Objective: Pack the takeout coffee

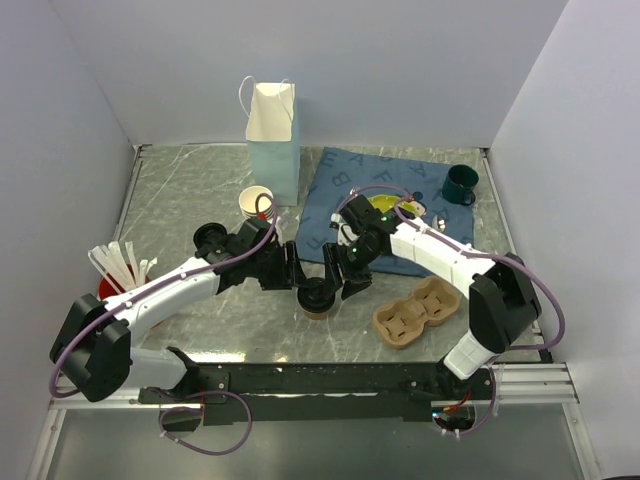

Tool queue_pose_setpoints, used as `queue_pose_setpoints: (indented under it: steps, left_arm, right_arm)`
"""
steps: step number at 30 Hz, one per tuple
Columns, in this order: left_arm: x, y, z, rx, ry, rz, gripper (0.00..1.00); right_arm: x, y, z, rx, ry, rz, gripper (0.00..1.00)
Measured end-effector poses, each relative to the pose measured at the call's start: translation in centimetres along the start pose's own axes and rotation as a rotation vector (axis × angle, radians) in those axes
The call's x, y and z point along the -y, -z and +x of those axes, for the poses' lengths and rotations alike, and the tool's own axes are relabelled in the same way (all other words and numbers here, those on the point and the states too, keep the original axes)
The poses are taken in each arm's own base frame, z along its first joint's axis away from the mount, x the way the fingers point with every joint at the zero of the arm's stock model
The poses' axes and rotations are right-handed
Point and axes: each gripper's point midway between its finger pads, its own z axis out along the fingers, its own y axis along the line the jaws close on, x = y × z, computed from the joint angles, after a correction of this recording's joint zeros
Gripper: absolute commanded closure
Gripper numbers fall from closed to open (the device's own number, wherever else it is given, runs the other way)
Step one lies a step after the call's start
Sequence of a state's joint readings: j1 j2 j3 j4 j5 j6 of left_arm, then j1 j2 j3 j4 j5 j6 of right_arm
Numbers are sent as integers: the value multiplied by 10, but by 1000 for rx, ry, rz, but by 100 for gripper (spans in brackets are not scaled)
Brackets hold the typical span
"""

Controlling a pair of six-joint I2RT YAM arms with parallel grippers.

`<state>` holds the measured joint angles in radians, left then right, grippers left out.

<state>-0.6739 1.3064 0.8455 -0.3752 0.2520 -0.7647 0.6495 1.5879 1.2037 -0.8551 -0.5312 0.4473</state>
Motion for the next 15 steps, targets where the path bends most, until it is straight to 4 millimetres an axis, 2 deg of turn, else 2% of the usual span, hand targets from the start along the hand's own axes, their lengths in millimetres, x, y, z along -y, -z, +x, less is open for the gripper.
queue_pose_setpoints:
  steps: [7,15]
  left_arm:
    - [-1,4,-2,19,14,-13,43]
    - [-4,5,3,18,40,-13,44]
  right_arm:
    - [7,-9,-3,-26,-14,7,39]
    - [-1,-9,-16,-9,7,-29,39]
